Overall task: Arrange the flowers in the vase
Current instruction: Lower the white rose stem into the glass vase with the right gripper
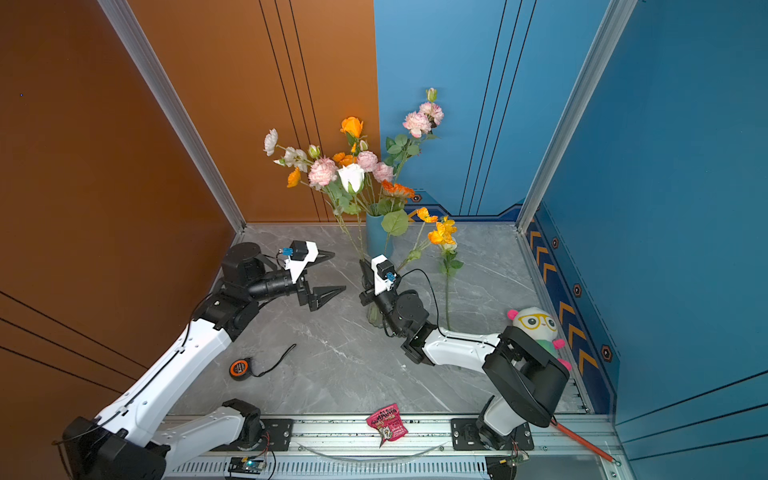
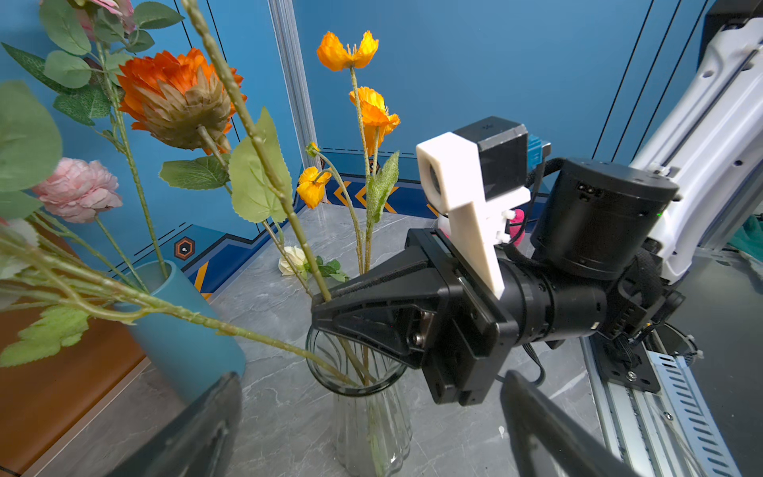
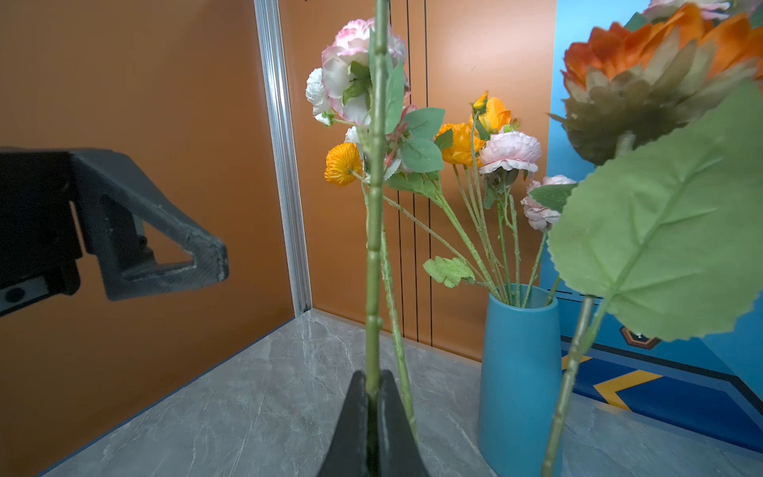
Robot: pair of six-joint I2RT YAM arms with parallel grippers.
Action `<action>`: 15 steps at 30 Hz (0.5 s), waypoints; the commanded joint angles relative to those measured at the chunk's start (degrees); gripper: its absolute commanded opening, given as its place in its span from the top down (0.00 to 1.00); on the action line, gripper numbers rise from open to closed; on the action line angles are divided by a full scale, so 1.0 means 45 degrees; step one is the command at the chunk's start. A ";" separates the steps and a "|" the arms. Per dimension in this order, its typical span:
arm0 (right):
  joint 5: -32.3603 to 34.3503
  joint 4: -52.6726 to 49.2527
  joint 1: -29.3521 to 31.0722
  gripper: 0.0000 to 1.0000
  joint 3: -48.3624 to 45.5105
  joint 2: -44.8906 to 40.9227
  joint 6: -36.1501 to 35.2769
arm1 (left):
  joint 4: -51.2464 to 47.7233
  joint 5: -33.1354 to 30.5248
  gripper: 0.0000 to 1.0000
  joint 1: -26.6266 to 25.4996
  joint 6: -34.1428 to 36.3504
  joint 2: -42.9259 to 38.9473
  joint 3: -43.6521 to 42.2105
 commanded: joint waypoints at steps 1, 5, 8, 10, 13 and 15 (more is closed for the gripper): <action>-0.0166 0.0735 0.0027 0.90 -0.0240 0.0145 -0.0267 | 0.0221 0.0419 0.02 0.0163 -0.0179 0.0064 0.0101; 0.0037 0.1001 0.0027 0.89 -0.0415 0.0229 -0.0249 | 0.0272 0.0543 0.02 0.0165 -0.0317 0.0163 0.0147; 0.0066 0.1160 0.0028 0.88 -0.0590 0.0153 -0.0136 | 0.0255 0.0580 0.02 0.0174 -0.0347 0.0230 0.0175; 0.0103 0.1180 0.0047 0.88 -0.0688 0.0083 -0.0074 | 0.0271 0.0616 0.02 0.0169 -0.0370 0.0242 0.0182; 0.0083 0.1180 0.0047 0.89 -0.0813 -0.0032 -0.0054 | 0.0274 0.0607 0.02 0.0177 -0.0373 0.0242 0.0177; 0.0062 0.1161 0.0047 0.88 -0.0903 -0.0155 -0.0033 | 0.0271 0.0639 0.02 0.0170 -0.0396 0.0262 0.0188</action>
